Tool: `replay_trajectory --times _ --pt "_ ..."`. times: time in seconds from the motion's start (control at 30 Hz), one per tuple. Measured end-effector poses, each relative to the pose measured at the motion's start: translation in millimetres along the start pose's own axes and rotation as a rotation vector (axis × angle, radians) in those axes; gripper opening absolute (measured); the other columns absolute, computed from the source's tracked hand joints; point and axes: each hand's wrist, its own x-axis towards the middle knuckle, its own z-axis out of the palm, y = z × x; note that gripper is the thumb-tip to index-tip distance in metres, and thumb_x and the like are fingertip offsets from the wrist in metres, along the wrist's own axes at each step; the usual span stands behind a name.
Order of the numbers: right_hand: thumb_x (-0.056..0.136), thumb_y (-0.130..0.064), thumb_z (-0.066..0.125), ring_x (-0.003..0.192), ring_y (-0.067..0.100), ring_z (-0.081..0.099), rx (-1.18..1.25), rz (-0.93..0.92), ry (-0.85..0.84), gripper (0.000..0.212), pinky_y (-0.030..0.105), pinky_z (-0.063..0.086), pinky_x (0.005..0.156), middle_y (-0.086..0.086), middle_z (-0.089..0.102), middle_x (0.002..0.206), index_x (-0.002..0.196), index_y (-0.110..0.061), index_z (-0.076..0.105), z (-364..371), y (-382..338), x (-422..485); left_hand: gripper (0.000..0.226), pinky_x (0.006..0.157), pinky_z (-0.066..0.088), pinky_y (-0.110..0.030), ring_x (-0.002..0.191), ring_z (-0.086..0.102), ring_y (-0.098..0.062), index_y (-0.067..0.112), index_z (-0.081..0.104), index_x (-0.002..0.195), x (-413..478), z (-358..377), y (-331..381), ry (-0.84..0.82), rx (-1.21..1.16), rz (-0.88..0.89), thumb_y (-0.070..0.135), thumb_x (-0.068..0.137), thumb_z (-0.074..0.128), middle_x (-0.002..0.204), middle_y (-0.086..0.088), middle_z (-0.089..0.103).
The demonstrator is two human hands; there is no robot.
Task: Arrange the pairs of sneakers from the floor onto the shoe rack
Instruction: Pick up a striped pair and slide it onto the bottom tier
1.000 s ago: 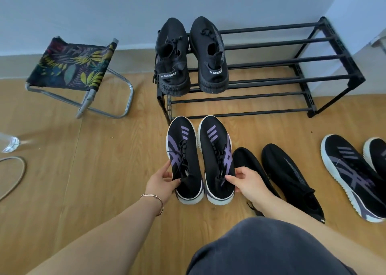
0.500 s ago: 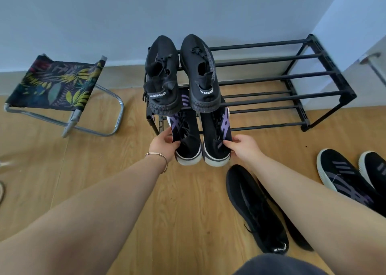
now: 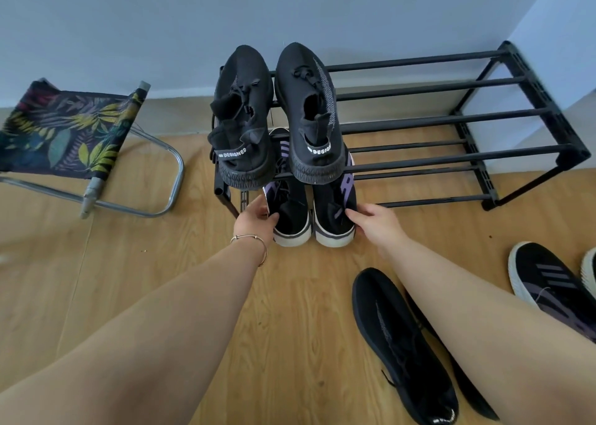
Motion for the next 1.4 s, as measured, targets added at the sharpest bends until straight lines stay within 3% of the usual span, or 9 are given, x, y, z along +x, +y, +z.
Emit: replay_trajectory --times 0.1,0.3,0.5,0.7,0.9,1.07,1.23,1.3,1.4 --pt "0.088 -0.025 0.076 0.104 0.016 0.072 0.13 0.089 -0.057 0.048 0.035 0.061 0.084 -0.003 0.07 0.119 0.133 -0.027 0.061 -1 12 -10 0.063 0.091 0.056 -0.036 0.104 0.064 -0.012 0.036 0.044 0.144 -9 3 -14 0.006 -0.122 -0.087 0.031 0.087 0.07 0.127 0.01 0.064" --pt "0.085 -0.018 0.078 0.097 0.023 0.075 0.221 0.115 -0.02 0.046 0.038 0.064 0.075 0.006 0.071 0.115 0.123 -0.033 0.058 7 24 -15 0.063 0.059 0.06 -0.025 0.085 0.065 -0.007 0.034 0.051 0.139 -22 18 -22 0.006 -0.355 -0.209 0.021 0.083 0.077 0.097 0.018 0.061" --pt "0.088 -0.015 0.076 0.097 0.024 0.074 0.198 0.088 -0.02 0.05 0.038 0.064 0.076 0.007 0.07 0.113 0.133 -0.023 0.057 15 7 -7 0.057 0.073 0.062 -0.033 0.091 0.068 -0.013 0.026 0.054 0.137 -17 11 -13 0.047 -0.394 -0.178 0.014 0.085 0.074 0.103 0.011 0.064" --pt "0.087 -0.016 0.077 0.097 0.026 0.071 0.15 0.068 0.038 0.05 0.044 0.064 0.08 0.01 0.067 0.115 0.133 -0.014 0.057 33 -12 6 0.057 0.078 0.062 -0.035 0.095 0.07 -0.02 0.023 0.053 0.138 -6 5 -4 0.112 -0.337 -0.183 0.022 0.085 0.075 0.11 0.005 0.063" --pt "0.088 -0.017 0.076 0.092 0.016 0.069 0.12 0.016 0.112 0.05 0.033 0.062 0.078 0.003 0.068 0.107 0.135 -0.016 0.058 42 -10 9 0.053 0.094 0.056 -0.043 0.104 0.069 -0.023 0.021 0.056 0.134 -8 11 -2 0.253 -0.145 -0.16 0.034 0.086 0.071 0.126 0.002 0.067" --pt "0.091 -0.018 0.073 0.095 0.014 0.067 0.085 -0.007 0.108 0.052 0.034 0.061 0.083 -0.005 0.065 0.101 0.139 -0.015 0.056 42 -8 6 0.056 0.092 0.051 -0.033 0.111 0.065 -0.021 0.021 0.05 0.14 -17 8 2 0.248 -0.031 -0.127 0.036 0.088 0.068 0.129 0.003 0.065" --pt "0.092 -0.036 0.069 0.122 0.023 0.057 -0.355 -0.186 0.122 0.062 0.033 0.048 0.094 0.004 0.059 0.133 0.147 -0.018 0.047 31 -10 -10 0.063 0.094 0.051 -0.041 0.116 0.059 -0.031 0.017 0.035 0.146 -35 9 8 0.147 0.148 -0.087 0.033 0.092 0.062 0.136 -0.008 0.057" --pt "0.092 -0.039 0.068 0.134 0.027 0.047 -0.462 -0.238 0.117 0.066 0.043 0.044 0.107 0.01 0.051 0.145 0.149 -0.021 0.043 23 -7 -20 0.063 0.093 0.051 -0.044 0.118 0.056 -0.032 0.016 0.033 0.147 -48 14 10 0.123 0.239 -0.027 0.032 0.093 0.061 0.138 -0.012 0.051" --pt "0.092 -0.041 0.067 0.138 0.029 0.039 -0.684 -0.354 0.124 0.067 0.043 0.038 0.11 0.009 0.048 0.147 0.15 -0.024 0.039 7 -4 -40 0.058 0.091 0.052 -0.048 0.116 0.055 -0.035 0.016 0.029 0.148 -67 24 14 0.101 0.381 0.008 0.028 0.097 0.054 0.139 -0.015 0.047"
